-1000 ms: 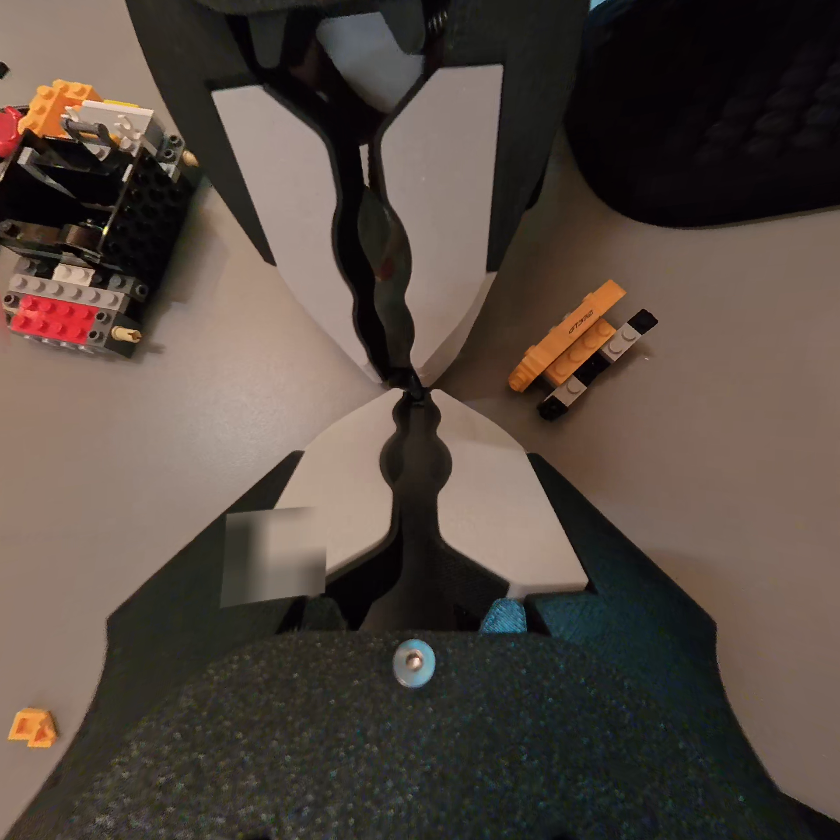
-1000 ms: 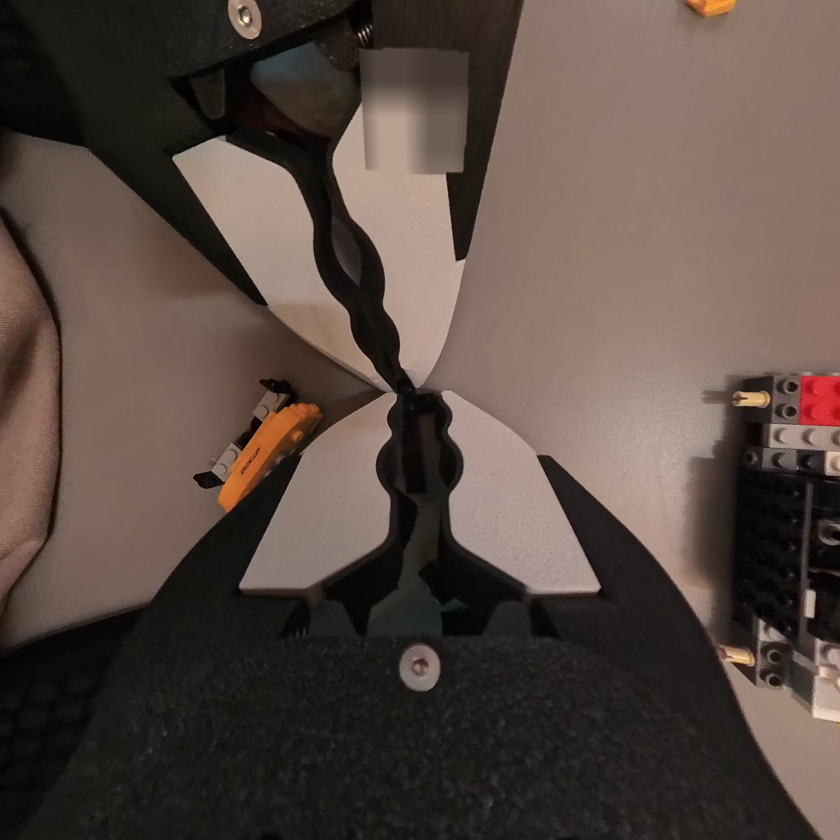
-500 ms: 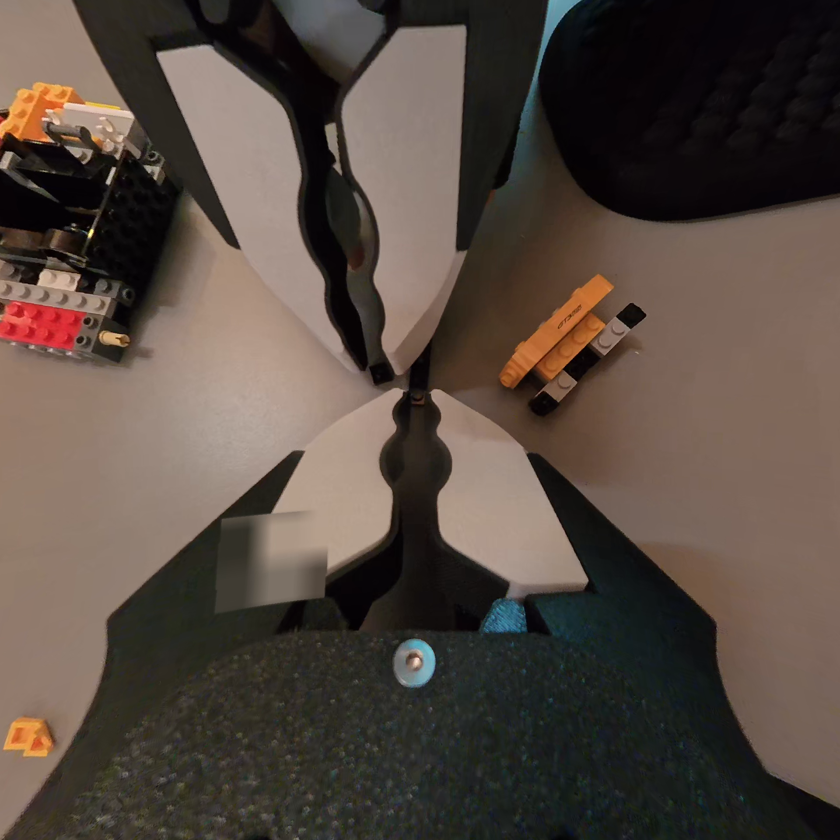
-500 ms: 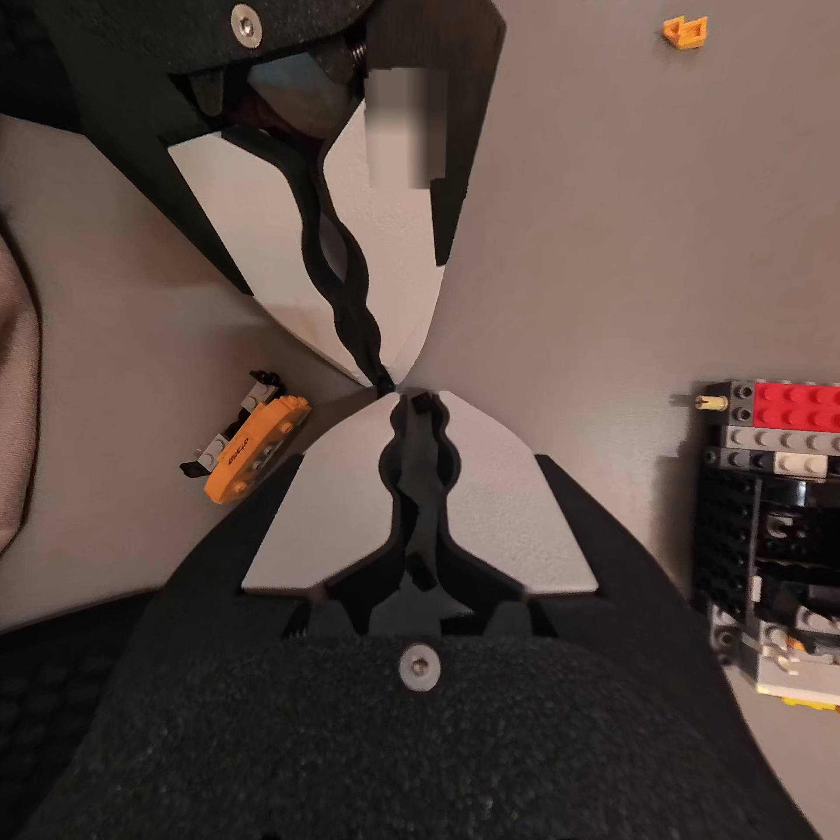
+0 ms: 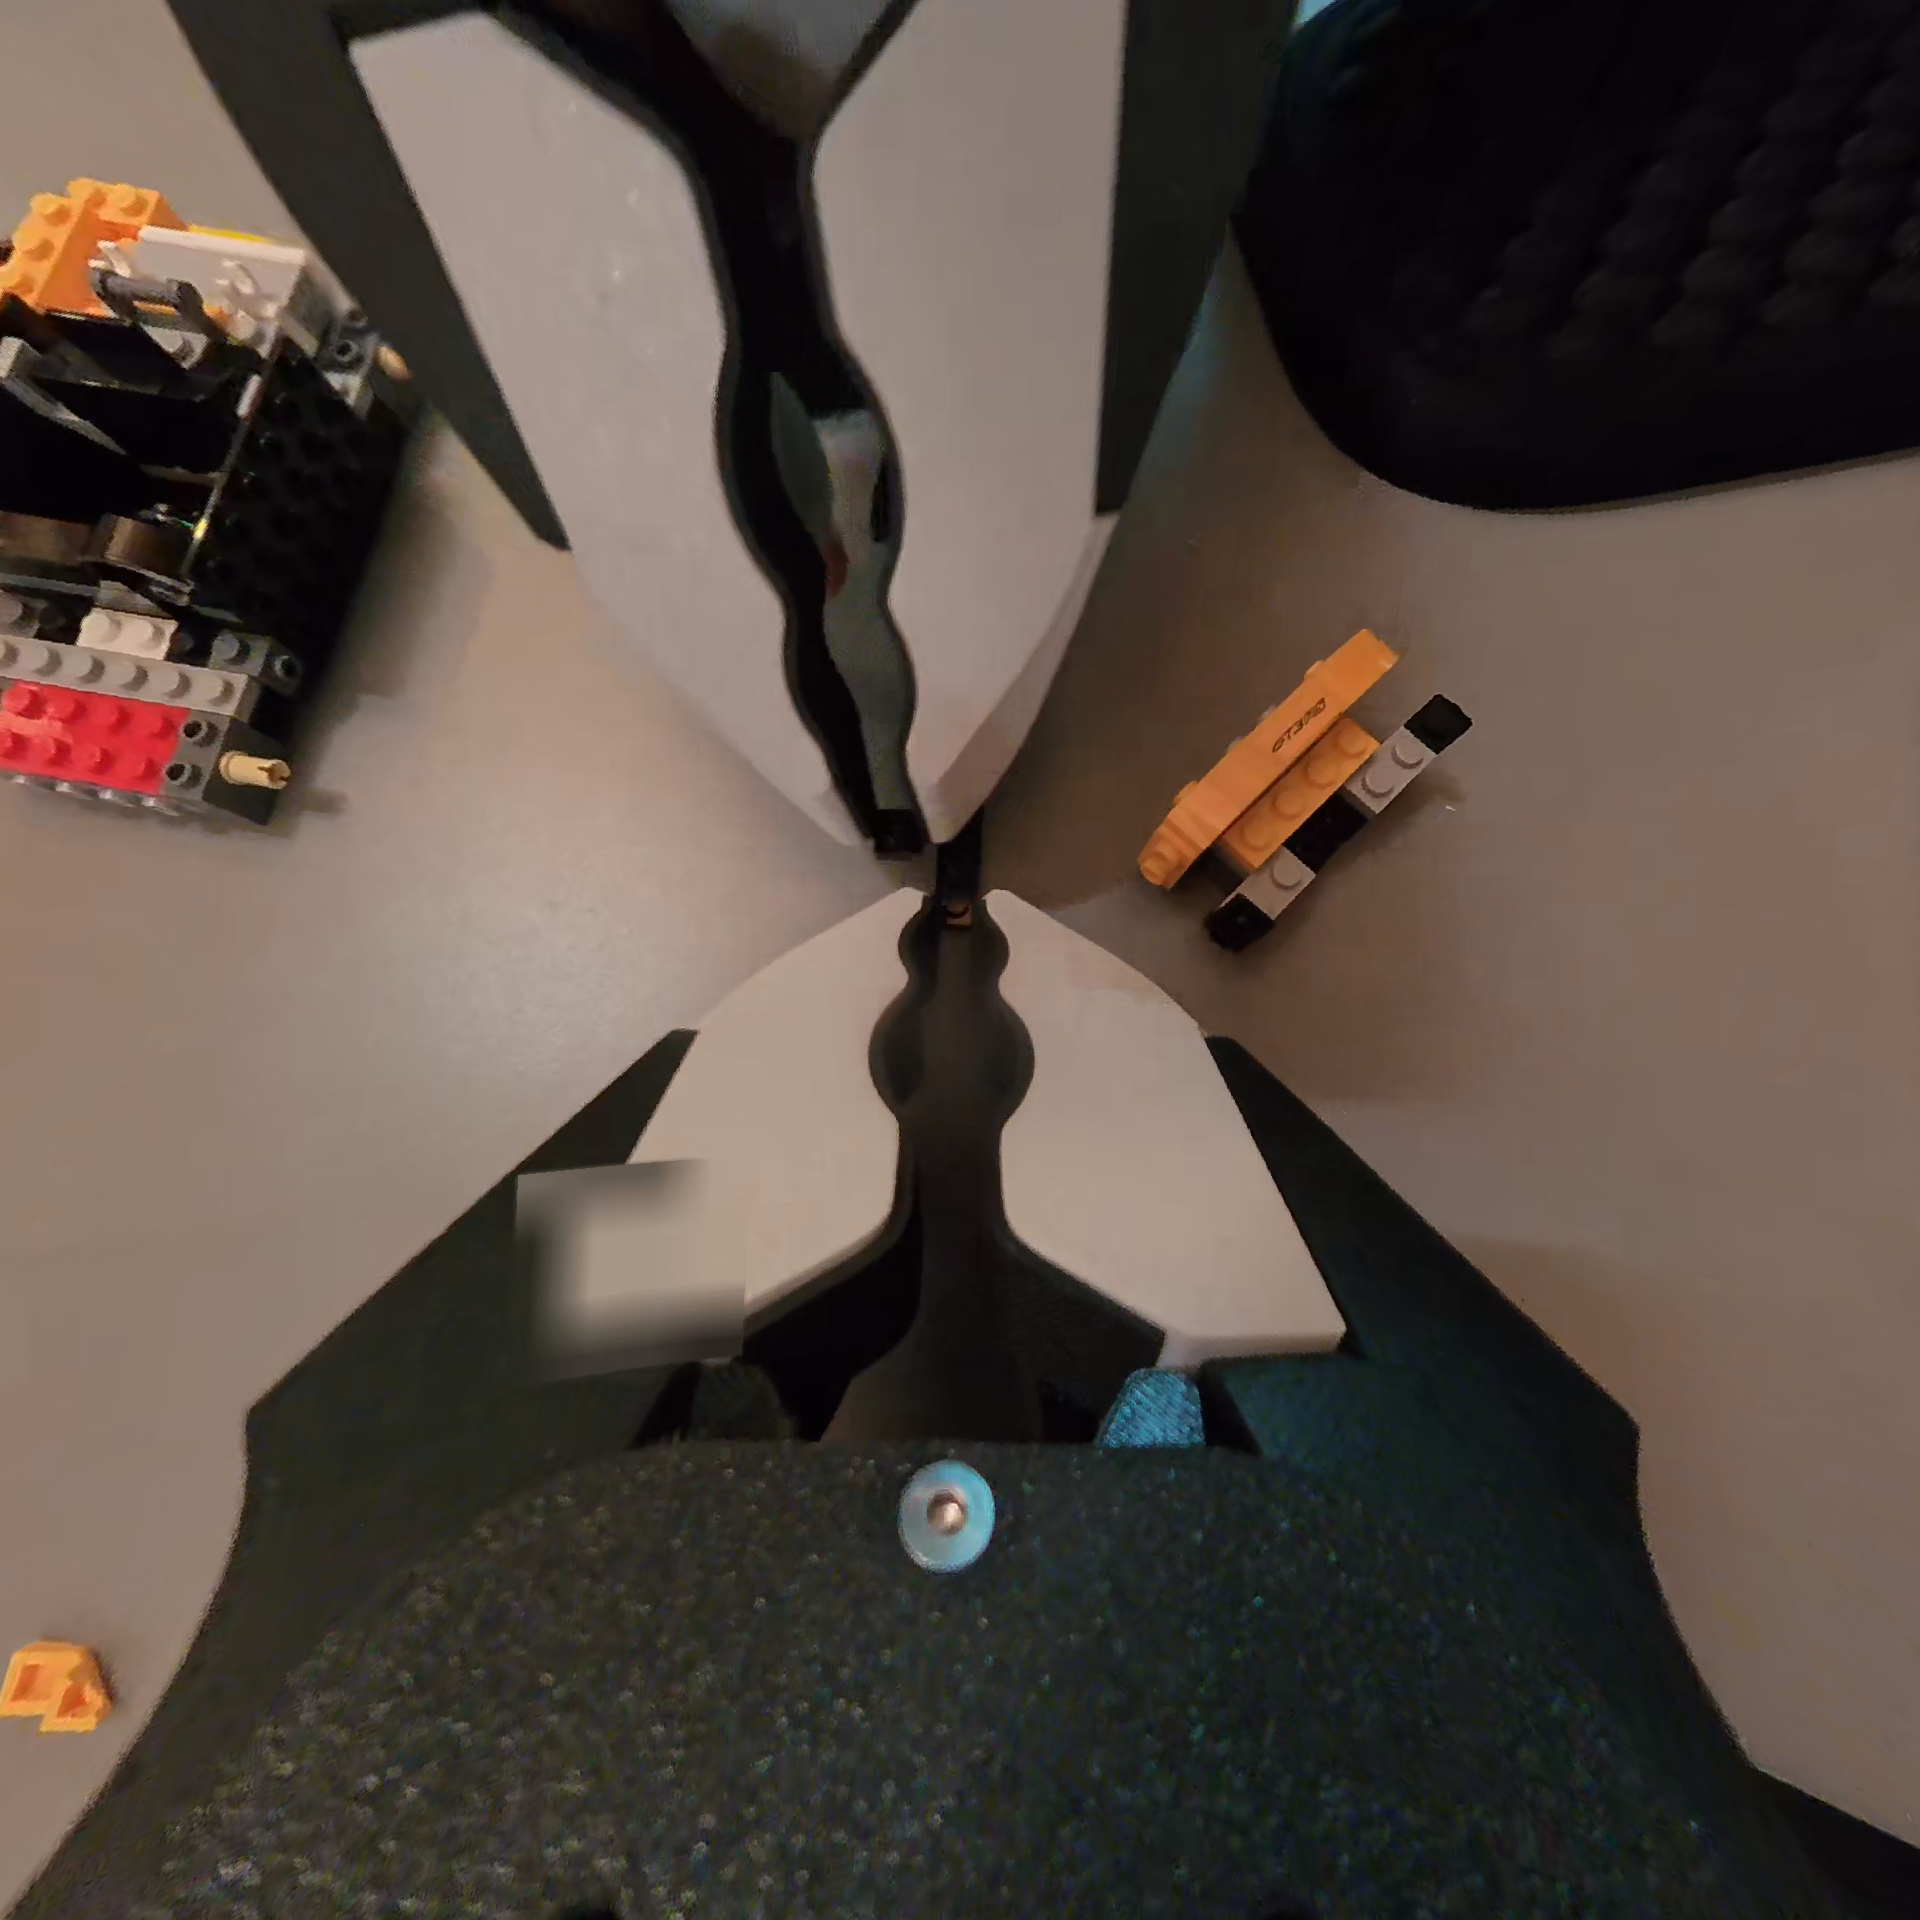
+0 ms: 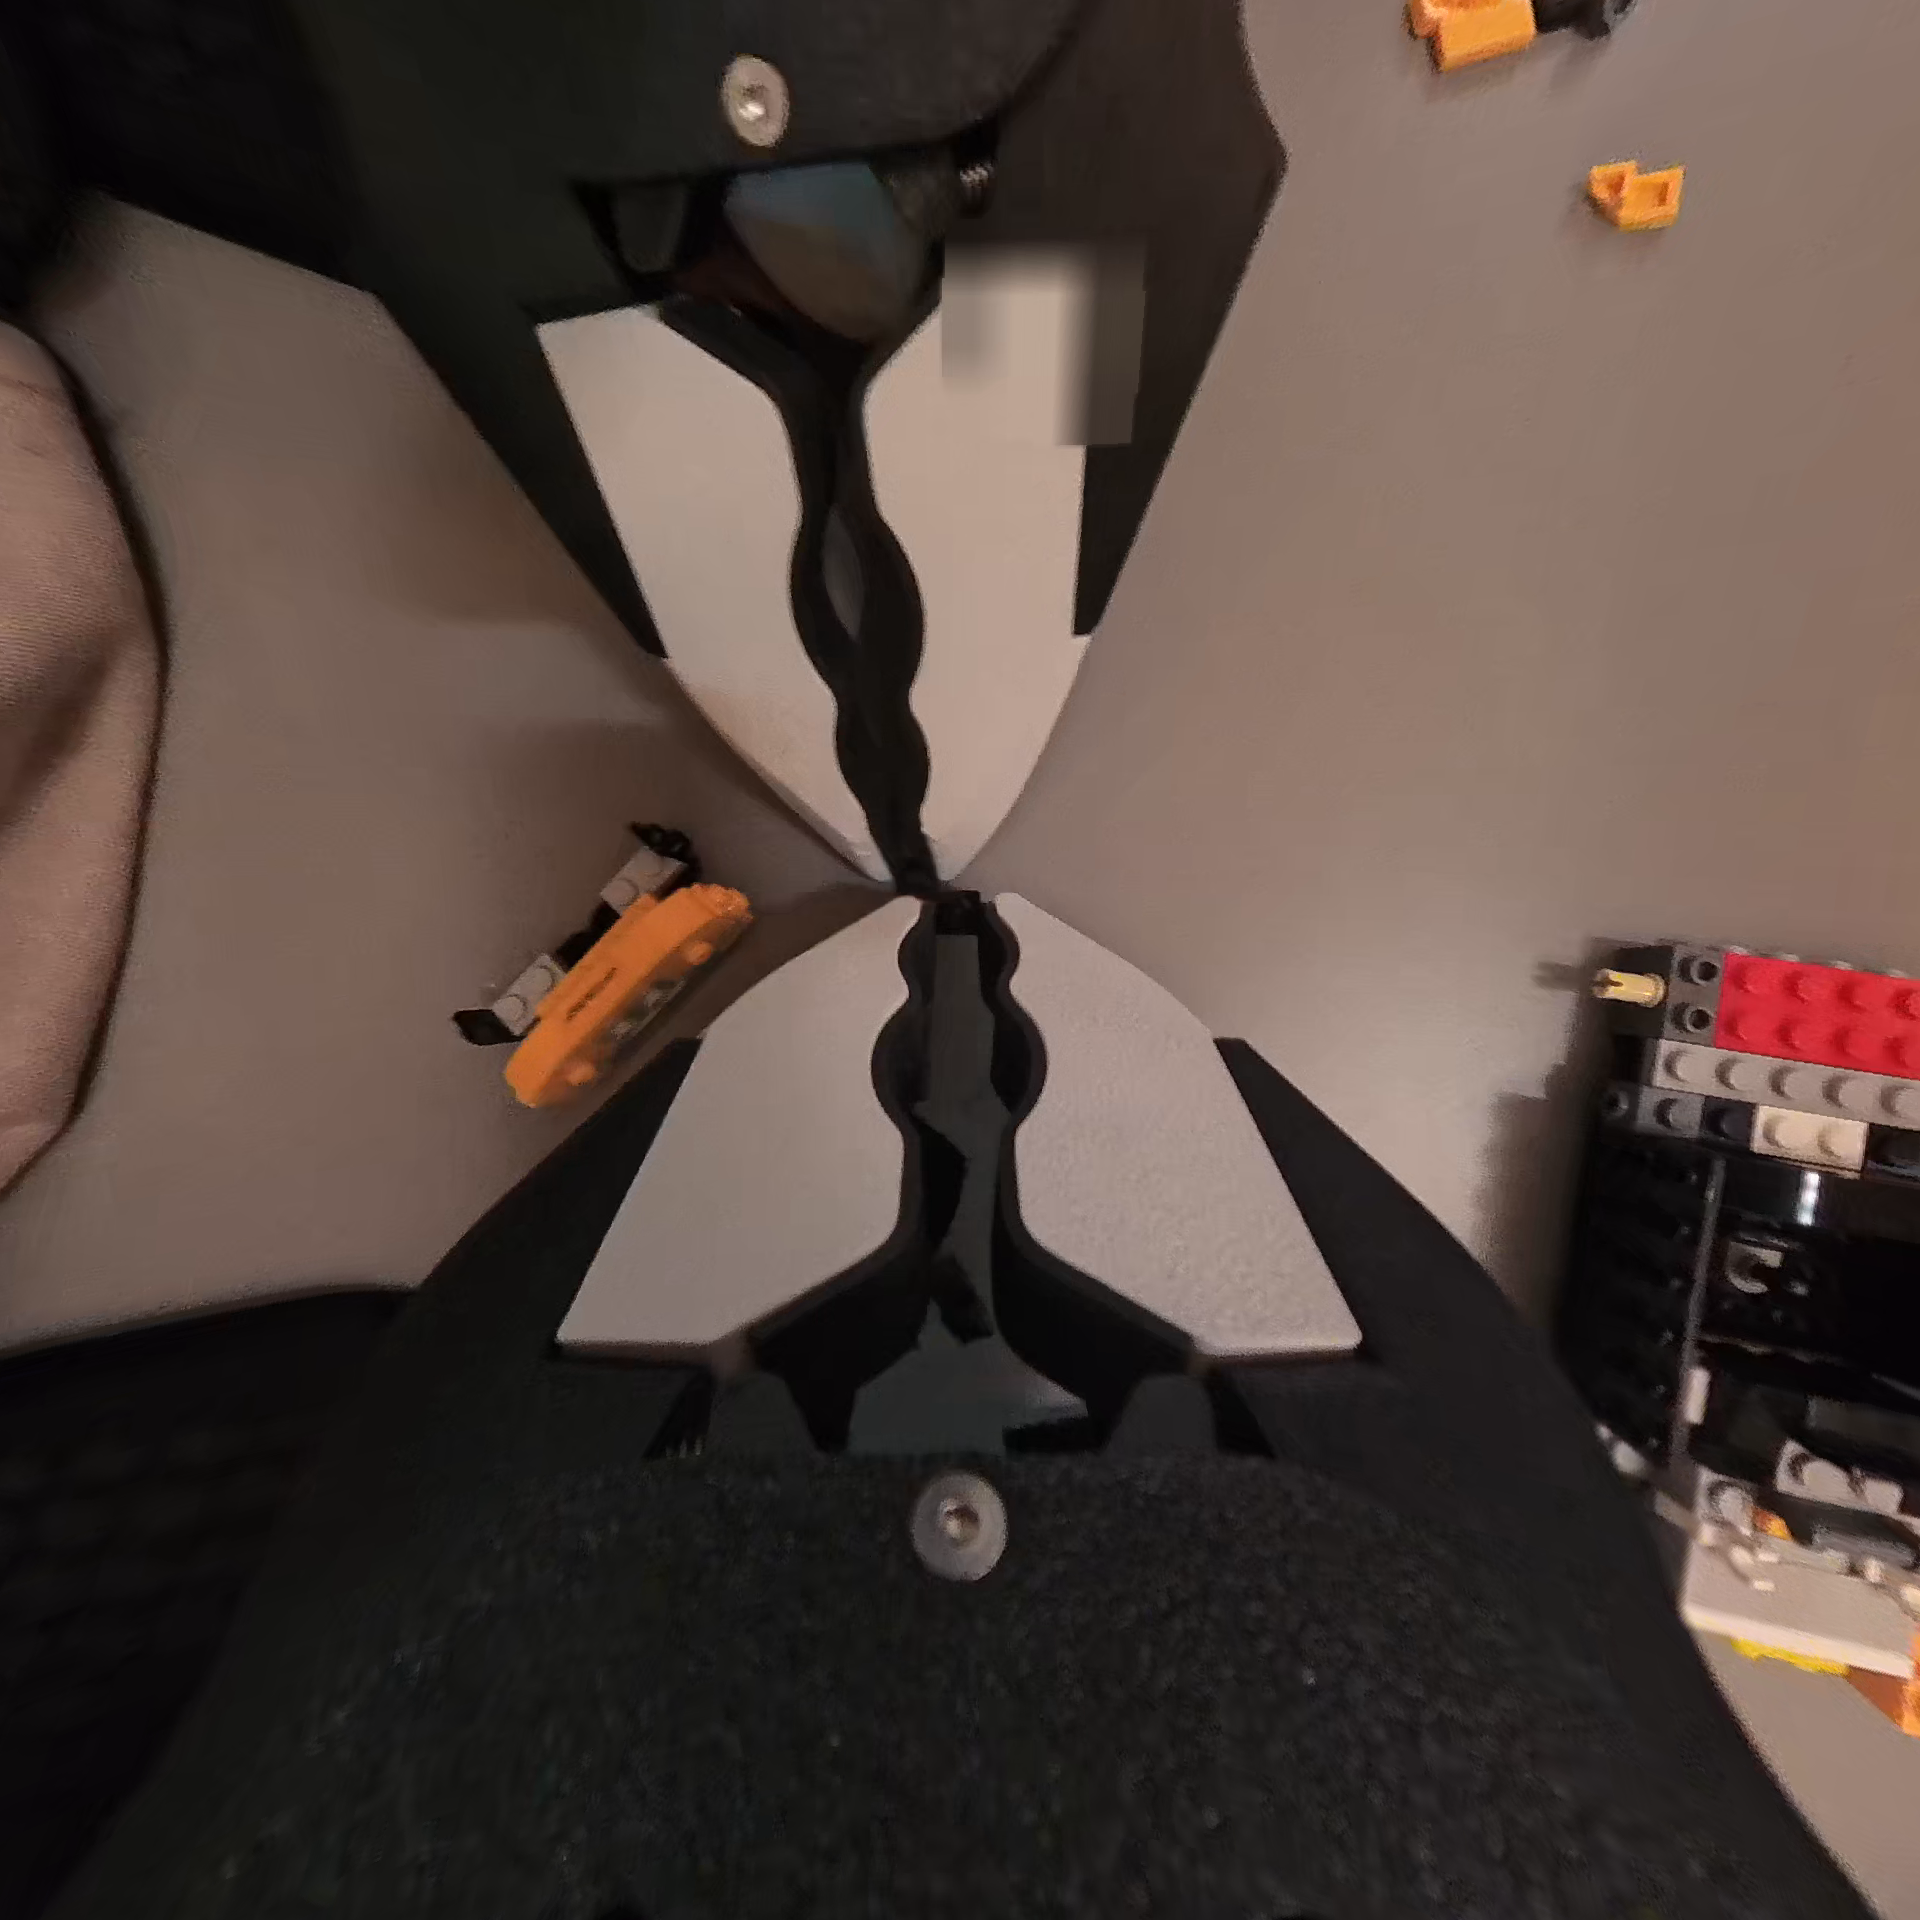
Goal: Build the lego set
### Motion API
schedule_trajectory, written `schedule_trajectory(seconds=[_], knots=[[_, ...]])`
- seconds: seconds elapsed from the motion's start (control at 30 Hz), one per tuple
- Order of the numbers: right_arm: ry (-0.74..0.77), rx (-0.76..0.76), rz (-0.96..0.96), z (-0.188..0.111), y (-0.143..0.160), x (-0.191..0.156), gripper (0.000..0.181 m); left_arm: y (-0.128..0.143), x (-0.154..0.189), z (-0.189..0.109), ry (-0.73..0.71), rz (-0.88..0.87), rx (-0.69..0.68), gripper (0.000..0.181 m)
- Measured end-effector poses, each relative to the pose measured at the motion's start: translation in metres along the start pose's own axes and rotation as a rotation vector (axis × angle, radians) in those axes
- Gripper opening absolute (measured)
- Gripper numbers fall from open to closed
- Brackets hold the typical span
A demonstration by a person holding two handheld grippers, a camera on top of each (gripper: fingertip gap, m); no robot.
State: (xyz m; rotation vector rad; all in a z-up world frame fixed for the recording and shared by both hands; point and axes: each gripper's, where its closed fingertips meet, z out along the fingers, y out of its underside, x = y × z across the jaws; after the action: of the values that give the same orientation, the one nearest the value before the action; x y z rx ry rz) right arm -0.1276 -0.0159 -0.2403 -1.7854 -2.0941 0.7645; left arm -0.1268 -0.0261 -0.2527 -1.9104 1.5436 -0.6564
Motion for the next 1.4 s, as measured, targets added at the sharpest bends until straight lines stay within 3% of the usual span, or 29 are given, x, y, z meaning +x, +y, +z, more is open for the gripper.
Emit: schedule_trajectory(seconds=[0.37,0.8,1.23,1.4], knots=[[0.047,-0.109,0.018,0.009,0.008,-0.007,0.007,0.0,0.0,0.0,-0.004,-0.009,-0.004,0.006],[0.038,-0.134,0.011,0.01,0.01,-0.008,0.008,0.0,0.0,0.0,-0.002,-0.011,-0.002,0.006],[0.039,-0.089,0.017,0.002,0.018,-0.009,0.019,0.0,0.0,0.0,0.002,-0.011,0.0,0.006],[0.045,-0.021,0.031,0.004,0.022,-0.01,0.016,0.0,0.0,0.0,0.01,-0.009,0.002,0.006]])
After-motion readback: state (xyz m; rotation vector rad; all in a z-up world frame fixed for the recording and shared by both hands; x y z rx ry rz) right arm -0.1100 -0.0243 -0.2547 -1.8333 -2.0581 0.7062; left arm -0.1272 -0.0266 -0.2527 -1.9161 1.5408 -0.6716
